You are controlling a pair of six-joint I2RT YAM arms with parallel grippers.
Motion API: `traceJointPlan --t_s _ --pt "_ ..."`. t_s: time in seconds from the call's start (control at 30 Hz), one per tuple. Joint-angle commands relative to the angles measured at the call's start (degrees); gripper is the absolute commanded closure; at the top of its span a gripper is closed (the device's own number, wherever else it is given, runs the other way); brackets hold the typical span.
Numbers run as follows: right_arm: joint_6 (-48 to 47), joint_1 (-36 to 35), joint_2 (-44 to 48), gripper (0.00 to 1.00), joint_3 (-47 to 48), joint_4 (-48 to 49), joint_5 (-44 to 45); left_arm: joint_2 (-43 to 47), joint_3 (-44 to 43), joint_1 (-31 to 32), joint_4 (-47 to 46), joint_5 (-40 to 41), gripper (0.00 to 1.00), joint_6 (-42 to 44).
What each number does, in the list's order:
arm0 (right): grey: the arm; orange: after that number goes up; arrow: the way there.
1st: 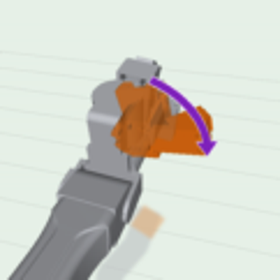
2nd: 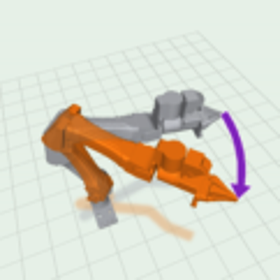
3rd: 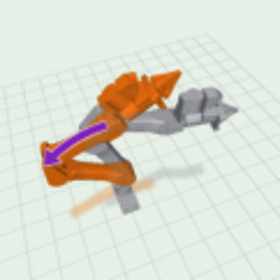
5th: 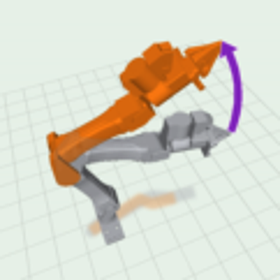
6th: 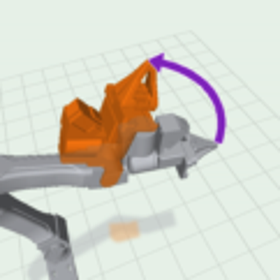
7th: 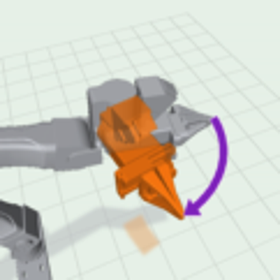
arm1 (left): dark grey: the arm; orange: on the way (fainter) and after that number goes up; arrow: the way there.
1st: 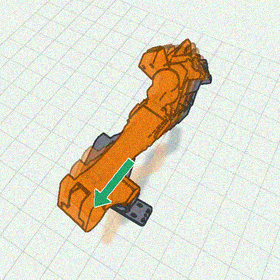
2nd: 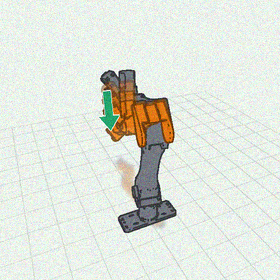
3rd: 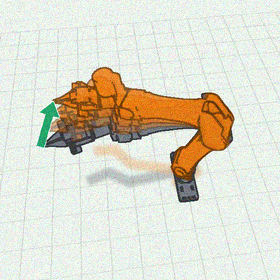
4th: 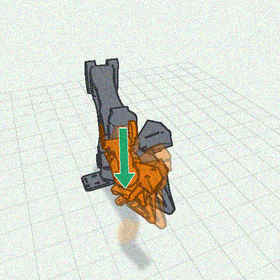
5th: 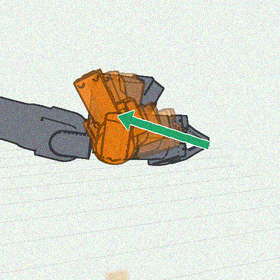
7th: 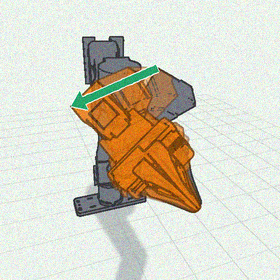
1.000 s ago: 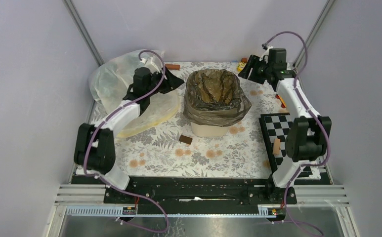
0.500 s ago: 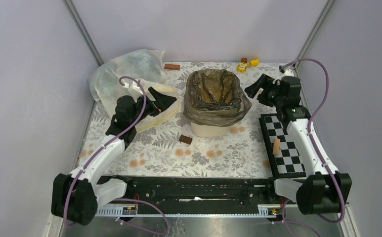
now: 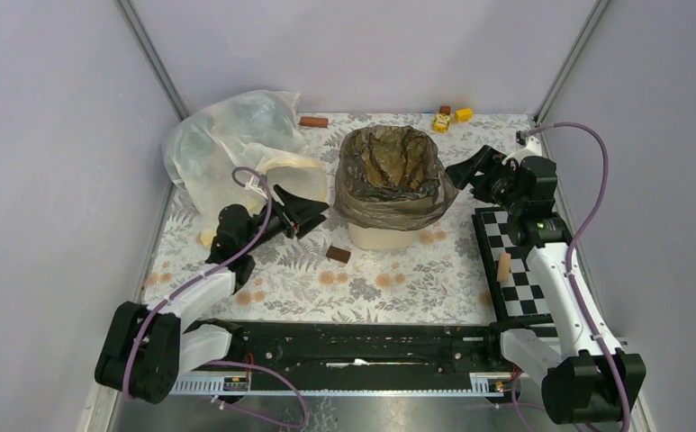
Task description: Put the trash bags into the trash bin
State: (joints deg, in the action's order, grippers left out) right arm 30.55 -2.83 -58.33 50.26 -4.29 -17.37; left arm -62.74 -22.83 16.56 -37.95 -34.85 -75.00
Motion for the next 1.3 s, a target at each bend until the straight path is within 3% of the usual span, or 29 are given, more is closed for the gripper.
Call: traceJointPlan --t_s 0.0,0.23,0.6,0.7,0.8,0.9,1.0,1.13,1.27 --pt "0.7 -0.1 2.0 0.16 -0.3 3.6 -2.0 -3.3 0.8 1.8 -16.8 -2.8 0.29 -7.1" --pt "-0.1 0.0 2.4 0.17 0.0 3.8 -5.6 -8.1 1.0 3.2 -22.6 -1.1 0.40 -5.8" --pt "-3.2 0.0 4.7 0.17 3.4 0.0 -5.7 -16.1 -1.7 6.8 -28.4 0.9 0.42 -6.6" --pt "-3.0 -0.1 4.4 0.18 4.1 0.1 -7.7 -18.0 -2.2 7.3 -32.3 0.4 0.50 -7.2" --pt "-4.3 -0.1 3.1 0.21 6.3 0.6 -15.1 -18.6 -2.5 7.3 -32.1 0.7 0.66 -5.3" --pt "-6.5 -1.1 1.0 0.29 10.3 -2.6 -19.6 -18.1 -2.9 7.3 -30.7 1.7 0.83 -3.0" --pt "-10.8 -5.0 -1.7 0.40 16.0 -8.3 -18.0 -17.8 -3.6 7.3 -28.8 1.8 1.00 -0.8" --pt "-15.2 -12.7 -6.5 0.56 21.3 -12.6 -12.8 -16.6 -2.8 7.3 -25.0 2.6 1.00 2.1" --pt "-19.3 -19.7 -13.6 0.90 27.0 -16.9 -7.0 -14.9 -1.4 7.3 -19.1 4.1 1.00 6.6"
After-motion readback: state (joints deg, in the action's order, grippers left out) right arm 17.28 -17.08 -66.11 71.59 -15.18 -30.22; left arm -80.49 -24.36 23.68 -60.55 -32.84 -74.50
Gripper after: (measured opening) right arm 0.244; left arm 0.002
